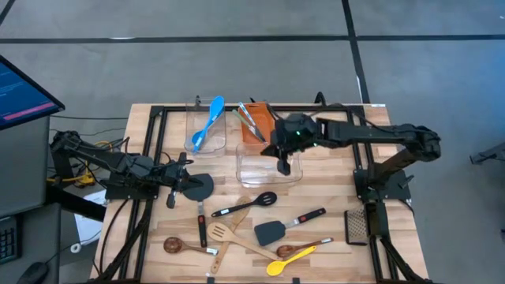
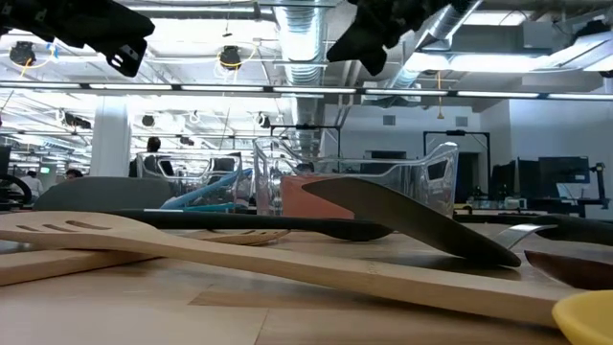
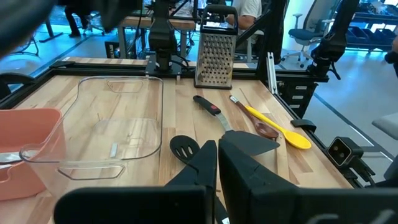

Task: Pick & Place Kitchen Items
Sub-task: Put the black slotted spatula into the top transparent bin

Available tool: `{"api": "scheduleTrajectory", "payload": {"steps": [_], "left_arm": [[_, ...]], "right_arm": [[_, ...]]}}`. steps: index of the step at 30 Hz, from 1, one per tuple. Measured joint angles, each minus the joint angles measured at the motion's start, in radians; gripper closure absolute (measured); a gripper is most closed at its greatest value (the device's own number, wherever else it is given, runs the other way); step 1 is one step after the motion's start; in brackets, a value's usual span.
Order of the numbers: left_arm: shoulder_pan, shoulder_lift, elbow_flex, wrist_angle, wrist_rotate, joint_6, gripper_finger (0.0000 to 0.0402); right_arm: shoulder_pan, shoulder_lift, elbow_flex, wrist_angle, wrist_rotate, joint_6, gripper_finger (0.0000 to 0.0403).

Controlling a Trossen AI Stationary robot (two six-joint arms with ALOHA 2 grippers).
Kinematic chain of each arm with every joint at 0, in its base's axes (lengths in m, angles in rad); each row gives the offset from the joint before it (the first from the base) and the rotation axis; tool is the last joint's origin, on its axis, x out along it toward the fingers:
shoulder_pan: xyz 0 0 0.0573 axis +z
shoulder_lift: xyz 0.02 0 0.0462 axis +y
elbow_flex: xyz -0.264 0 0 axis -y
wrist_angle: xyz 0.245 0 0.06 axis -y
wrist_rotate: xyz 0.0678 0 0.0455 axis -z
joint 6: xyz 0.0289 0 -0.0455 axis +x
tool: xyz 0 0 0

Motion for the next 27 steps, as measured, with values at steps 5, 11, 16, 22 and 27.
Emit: {"api": "scheduleTrajectory", "payload": {"steps": [5, 11, 16, 22, 27], "left_arm": [[0.0, 0.0, 0.0, 0.0, 0.0, 0.0, 0.04], [0.0, 0.0, 0.0, 0.0, 0.0, 0.0, 0.04], [0.0, 0.0, 0.0, 0.0, 0.0, 0.0, 0.04], [0.0, 0.0, 0.0, 0.008, 0.001, 0.0, 0.04], [0.0, 0.003, 0.0, 0.022, 0.0, -0.002, 0.04]], "right_arm": [[0.069, -0.054, -0.11, 0.125, 0.002, 0.01, 0.0403], [0.165, -0.098, -0.192, 0.228, 0.003, 0.007, 0.0403], [0.238, -0.125, -0.274, 0.343, 0.028, -0.006, 0.0403], [0.289, -0.193, -0.402, 0.427, 0.136, -0.001, 0.0403], [0.308, -0.29, -0.541, 0.54, 0.183, -0.001, 0.0403]]}}
